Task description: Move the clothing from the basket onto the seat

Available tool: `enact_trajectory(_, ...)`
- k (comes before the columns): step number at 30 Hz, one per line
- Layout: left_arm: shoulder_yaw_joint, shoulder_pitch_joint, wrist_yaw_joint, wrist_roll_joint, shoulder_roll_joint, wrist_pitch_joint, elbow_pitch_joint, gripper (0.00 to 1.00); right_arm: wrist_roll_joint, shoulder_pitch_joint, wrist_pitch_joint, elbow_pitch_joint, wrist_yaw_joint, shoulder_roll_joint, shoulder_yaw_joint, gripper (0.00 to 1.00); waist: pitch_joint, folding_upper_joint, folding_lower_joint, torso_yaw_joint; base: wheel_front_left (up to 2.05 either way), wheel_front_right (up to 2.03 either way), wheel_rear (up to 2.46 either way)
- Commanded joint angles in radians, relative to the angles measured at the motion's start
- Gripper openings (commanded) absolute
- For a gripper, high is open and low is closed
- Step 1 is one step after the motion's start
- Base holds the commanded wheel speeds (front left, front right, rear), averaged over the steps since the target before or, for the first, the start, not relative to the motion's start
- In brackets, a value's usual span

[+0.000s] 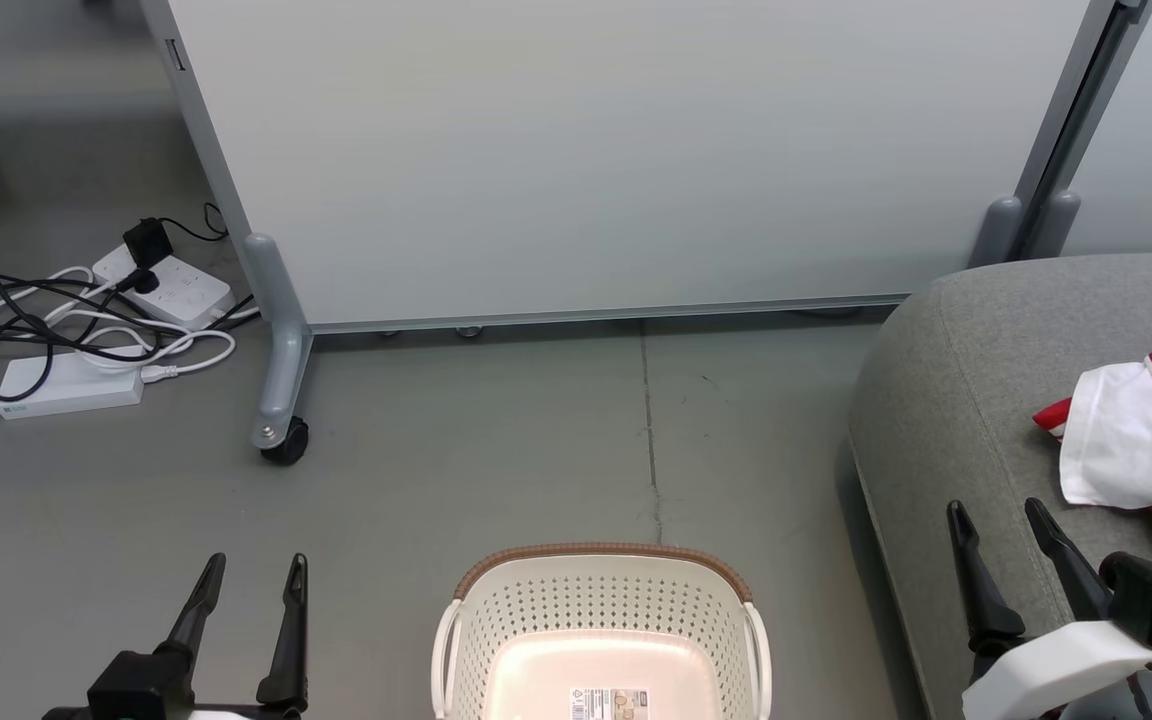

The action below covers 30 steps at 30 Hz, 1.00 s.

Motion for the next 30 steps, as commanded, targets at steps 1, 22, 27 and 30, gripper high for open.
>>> enact_trajectory(1, 0.0, -0.016, 0.005, -0.007, 0.003, -0.003, 0.002, 1.0, 0.006, 0.004, -0.003, 0.004, 0.0, -0.005, -0.001, 1.0, 0.0, -0.0001, 0.0, 0.001, 0.0, 0.0, 0.0)
enact_trajectory(22, 0.074, -0.043, -0.048, -0.253, -0.052, 0.078, 0.054, 0.0, 0.291, -0.046, 0.012, 0.084, 0.0, 0.006, -0.009, 0.0, 0.008, -0.0001, 0.0, 0.0, 0.0, 0.0, 0.0)
enact_trajectory(27, 0.097, -0.058, -0.063, -0.325, -0.064, 0.1, 0.061, 0.0, 0.372, -0.061, 0.015, 0.099, 0.0, 0.005, -0.011, 0.0, 0.01, -0.0001, 0.0, -0.001, 0.0, 0.0, 0.0)
enact_trajectory(30, 0.111, -0.068, -0.072, -0.366, -0.069, 0.114, 0.065, 0.0, 0.419, -0.07, 0.017, 0.108, 0.0, 0.005, -0.013, 0.0, 0.012, -0.0001, 0.0, -0.002, 0.0, 0.0, 0.0)
